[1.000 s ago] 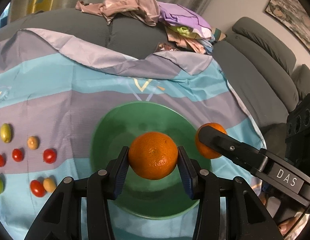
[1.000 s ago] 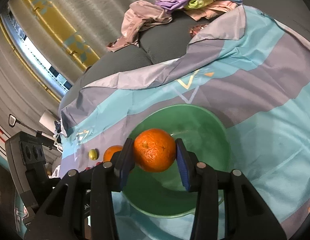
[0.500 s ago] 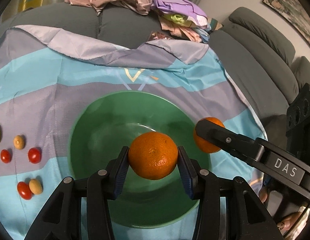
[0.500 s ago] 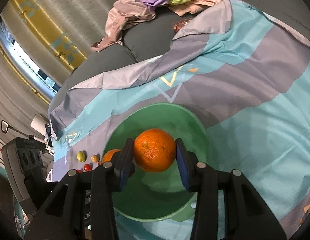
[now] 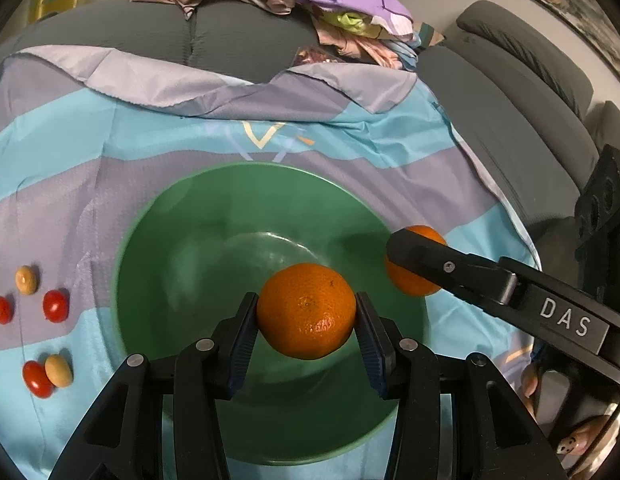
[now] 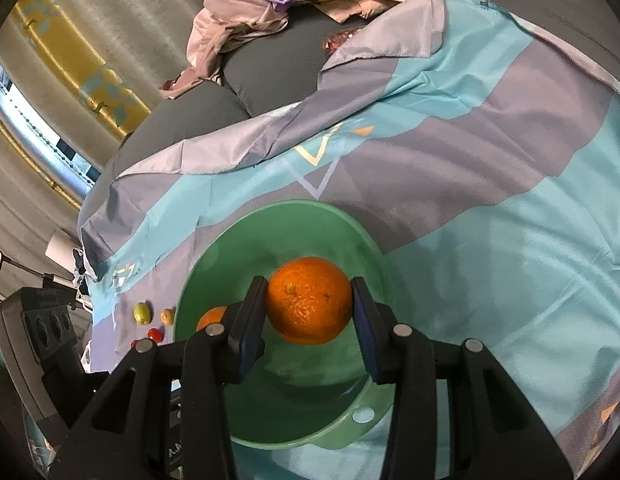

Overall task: Organize fruits
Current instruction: 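Carry both held oranges over the green bowl with both tools, then open both tools to drop the oranges into the green bowl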

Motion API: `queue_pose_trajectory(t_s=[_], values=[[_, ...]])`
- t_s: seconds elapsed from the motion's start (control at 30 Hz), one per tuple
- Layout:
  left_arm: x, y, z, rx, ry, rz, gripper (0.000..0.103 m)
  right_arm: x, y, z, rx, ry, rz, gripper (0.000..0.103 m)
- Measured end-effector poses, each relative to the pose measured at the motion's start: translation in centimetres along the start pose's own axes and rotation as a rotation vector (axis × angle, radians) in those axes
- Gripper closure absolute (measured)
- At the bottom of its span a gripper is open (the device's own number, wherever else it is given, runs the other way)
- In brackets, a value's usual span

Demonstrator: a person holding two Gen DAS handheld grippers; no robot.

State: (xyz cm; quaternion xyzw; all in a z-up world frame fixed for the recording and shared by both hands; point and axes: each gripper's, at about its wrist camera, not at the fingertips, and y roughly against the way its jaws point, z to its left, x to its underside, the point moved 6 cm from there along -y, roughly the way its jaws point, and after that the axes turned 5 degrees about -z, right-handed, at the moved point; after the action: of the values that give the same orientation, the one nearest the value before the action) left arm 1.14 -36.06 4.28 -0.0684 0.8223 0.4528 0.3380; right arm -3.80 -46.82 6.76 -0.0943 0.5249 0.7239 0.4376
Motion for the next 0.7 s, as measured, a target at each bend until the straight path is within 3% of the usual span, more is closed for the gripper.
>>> queue_pose_trajectory(t_s=[0.7], values=[[0.7, -0.9, 0.6, -0.026, 0.007, 0.023, 0.055, 0.9, -1.2, 0.3, 0.034, 0.046, 0.046, 0.060]])
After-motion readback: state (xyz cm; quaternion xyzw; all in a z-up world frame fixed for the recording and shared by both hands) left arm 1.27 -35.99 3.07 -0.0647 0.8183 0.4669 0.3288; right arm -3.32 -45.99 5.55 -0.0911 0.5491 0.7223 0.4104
